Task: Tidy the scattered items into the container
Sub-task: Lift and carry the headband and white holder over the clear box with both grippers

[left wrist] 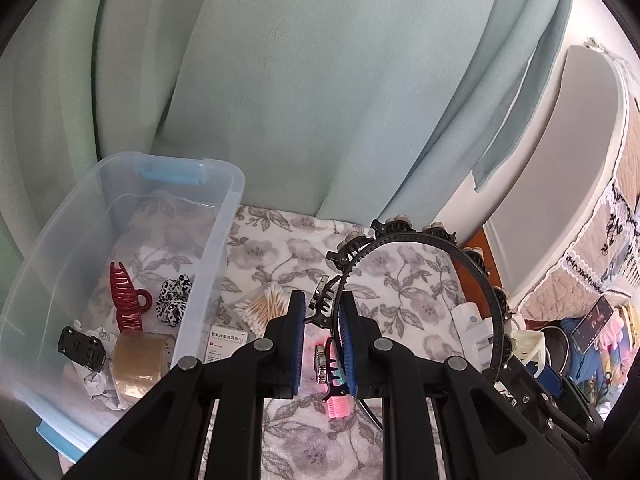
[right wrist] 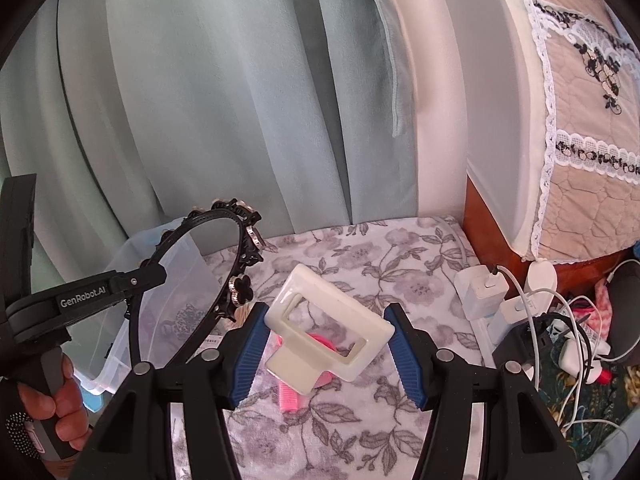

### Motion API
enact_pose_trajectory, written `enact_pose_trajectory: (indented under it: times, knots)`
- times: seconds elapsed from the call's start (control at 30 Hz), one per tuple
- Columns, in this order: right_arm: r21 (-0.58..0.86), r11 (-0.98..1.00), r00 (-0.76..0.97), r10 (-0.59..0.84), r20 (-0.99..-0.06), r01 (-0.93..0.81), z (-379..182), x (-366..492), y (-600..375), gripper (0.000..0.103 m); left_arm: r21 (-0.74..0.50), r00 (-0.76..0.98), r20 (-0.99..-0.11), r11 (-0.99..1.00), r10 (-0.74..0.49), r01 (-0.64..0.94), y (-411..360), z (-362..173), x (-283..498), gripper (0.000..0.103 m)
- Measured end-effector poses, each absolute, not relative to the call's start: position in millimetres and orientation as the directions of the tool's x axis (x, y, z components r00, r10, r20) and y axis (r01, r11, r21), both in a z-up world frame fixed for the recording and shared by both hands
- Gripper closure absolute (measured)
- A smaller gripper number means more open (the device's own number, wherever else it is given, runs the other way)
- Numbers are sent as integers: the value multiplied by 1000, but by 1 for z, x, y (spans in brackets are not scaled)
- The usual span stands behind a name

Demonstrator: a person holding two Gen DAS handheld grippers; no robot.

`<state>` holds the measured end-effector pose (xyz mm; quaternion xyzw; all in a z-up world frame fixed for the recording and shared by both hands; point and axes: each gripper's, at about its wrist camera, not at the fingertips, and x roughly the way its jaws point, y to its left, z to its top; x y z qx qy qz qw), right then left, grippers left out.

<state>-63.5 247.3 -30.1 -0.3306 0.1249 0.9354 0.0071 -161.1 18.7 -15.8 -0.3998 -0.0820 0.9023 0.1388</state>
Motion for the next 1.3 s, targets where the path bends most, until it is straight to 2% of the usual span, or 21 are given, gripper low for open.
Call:
enact_pose_trajectory:
  times: [0.7,1.3]
  knots:
    - [205,-978,-833,-94,-545,-24,24,-56,200,41,-334,-743,-597,-936,302,-112,-59,31,-138,86]
    - [186,-977,-857,-182,-482,103,53,-68,143,41,-360,-801,-554,-933,226,-14,-122,47,-126,86]
